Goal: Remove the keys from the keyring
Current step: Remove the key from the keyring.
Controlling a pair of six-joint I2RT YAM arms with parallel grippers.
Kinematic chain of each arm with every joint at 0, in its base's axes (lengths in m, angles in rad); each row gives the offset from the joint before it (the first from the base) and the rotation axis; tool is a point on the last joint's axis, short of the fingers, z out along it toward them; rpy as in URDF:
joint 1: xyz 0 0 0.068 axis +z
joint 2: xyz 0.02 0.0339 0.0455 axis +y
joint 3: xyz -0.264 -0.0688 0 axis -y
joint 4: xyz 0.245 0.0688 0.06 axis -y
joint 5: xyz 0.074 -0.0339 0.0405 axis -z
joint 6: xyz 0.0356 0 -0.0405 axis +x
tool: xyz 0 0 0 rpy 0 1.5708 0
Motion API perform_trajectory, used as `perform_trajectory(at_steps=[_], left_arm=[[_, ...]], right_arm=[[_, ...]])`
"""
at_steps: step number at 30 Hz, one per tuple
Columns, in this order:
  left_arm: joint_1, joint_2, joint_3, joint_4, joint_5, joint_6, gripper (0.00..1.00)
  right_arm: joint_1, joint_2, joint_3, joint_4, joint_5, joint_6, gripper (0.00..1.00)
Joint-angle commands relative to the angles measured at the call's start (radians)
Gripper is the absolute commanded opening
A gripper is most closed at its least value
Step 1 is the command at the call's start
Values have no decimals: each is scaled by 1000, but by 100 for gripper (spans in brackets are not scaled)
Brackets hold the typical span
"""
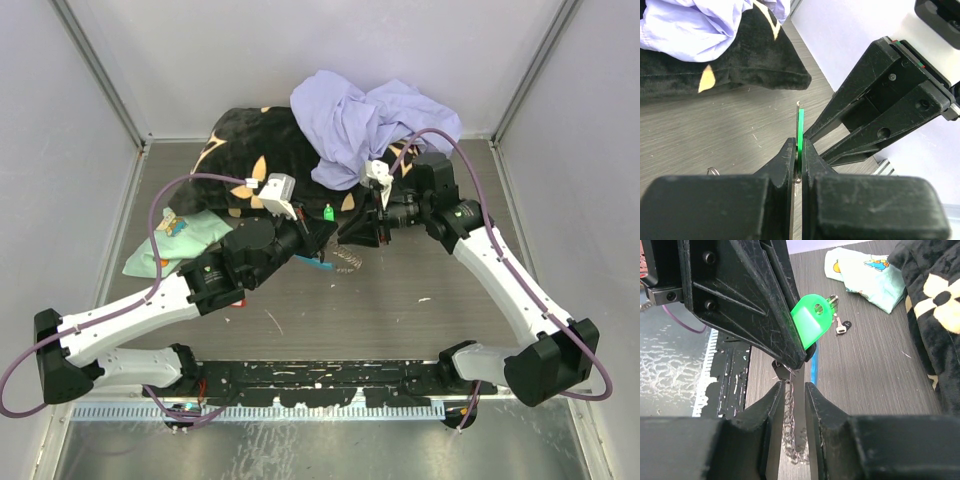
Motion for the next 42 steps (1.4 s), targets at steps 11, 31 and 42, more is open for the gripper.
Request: perform_trajectory(at_steps=[11,31,42], left_arm=[[-4,-39,2,122,-41,-69,0],[-4,-37,-10,111,-81,-88,0],[-4,-12,-5,117,-99,-78,0]], right_arm=[[22,-13,-8,103,67,91,19],[31,-12,82,5,112,42,2],[88,-5,177,-170,263,-137,1]])
